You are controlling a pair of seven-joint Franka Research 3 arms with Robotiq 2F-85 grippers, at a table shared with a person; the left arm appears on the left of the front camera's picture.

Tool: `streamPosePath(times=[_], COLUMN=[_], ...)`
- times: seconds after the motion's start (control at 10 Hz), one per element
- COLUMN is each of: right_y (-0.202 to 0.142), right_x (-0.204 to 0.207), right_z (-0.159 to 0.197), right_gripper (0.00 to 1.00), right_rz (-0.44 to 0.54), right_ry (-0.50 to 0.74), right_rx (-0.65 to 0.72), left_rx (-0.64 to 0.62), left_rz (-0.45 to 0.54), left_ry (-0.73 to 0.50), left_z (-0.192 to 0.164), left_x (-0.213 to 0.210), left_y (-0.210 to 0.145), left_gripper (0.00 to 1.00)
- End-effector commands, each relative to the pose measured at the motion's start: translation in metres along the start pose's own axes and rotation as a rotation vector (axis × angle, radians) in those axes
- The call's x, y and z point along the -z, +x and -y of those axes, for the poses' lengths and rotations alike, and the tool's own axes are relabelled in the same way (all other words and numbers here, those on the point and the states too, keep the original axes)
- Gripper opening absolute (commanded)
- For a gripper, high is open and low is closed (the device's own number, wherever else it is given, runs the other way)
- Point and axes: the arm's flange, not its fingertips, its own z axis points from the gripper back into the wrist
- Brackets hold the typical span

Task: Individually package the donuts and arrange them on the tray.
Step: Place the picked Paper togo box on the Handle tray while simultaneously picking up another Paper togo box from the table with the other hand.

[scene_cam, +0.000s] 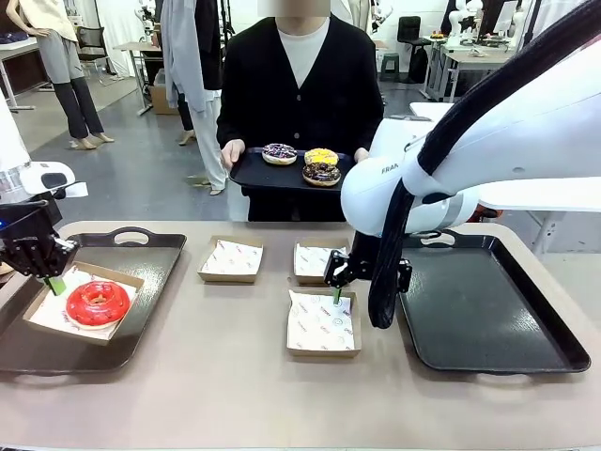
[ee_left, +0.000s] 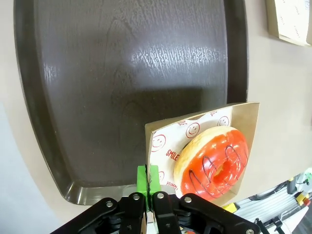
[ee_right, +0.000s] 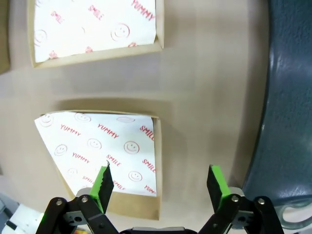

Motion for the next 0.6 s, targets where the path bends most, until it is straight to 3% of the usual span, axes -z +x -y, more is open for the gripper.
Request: streamPosePath(times=[0.0, 0.5], right_y=[-0.002, -0.018], right_x=[0.017, 0.032], right_z=[-0.005, -0.007], right_gripper=[1.0, 1.0], right_rz=[0.048, 0.106], right_ry=[-0.045, -0.069], right_rx=[0.035, 0.051], left_rx=[-0.038, -0.09], left_rz=[0.013, 0.001], left_ry=[0.028, 0.033], left_z=[0.001, 0.0], left_x=[0.01, 0.016], left_y=[-0.005, 0.0], left_gripper=[0.01, 0.01])
